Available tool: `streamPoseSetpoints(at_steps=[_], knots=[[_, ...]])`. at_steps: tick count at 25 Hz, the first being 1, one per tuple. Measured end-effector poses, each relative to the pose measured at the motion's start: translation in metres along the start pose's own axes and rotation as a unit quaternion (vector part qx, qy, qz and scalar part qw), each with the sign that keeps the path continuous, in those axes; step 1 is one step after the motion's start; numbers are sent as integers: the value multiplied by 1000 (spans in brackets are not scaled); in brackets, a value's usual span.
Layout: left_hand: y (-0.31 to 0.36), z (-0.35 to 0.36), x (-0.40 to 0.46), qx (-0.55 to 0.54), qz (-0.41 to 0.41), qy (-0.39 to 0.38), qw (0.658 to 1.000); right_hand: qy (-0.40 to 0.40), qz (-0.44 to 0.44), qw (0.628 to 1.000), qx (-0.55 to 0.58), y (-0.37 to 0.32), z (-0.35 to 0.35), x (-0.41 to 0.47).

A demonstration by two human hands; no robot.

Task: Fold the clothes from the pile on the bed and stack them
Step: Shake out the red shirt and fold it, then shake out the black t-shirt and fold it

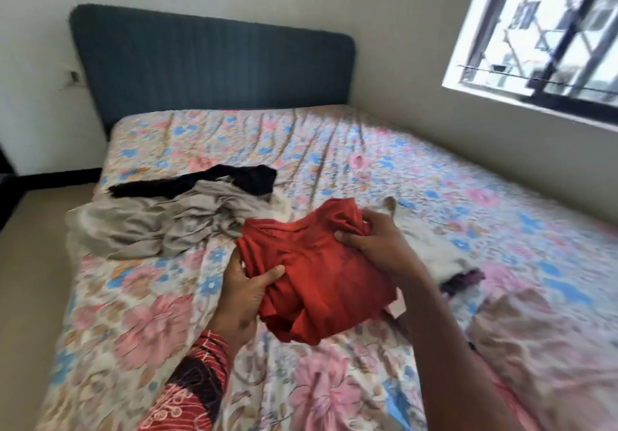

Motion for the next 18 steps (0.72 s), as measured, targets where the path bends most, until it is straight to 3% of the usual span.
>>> streamPoseSetpoints(at_steps=[5, 7, 10, 13, 15, 18], knots=[[5, 148, 27, -20, 15, -82, 996, 124, 2, 988, -93, -14, -140, 30], [-9, 183, 52, 2, -30, -113, 993, 148, 45, 979, -133, -3, -171, 59], [-52, 201, 79, 133, -109, -164, 971, 117, 170, 939, -274, 54, -182, 93], [-59, 192, 85, 215, -120, -162, 956, 75, 242, 905, -342, 100, -164, 98], [-39, 186, 87, 219, -111, -157, 957, 150, 216, 899, -350, 94, -154, 99], [-22, 168, 107, 238, -99, -135, 957, 253, 94, 884, -382, 54, -125, 107]])
Point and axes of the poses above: each hand's wrist, its own x-axis towards the middle knuckle, its own z-axis out of the palm, y = z × x, the point moved 6 cm from there along x, towards the middle knuckle, and after that the axes turned 4 degrees about x, right-handed, at the moved point
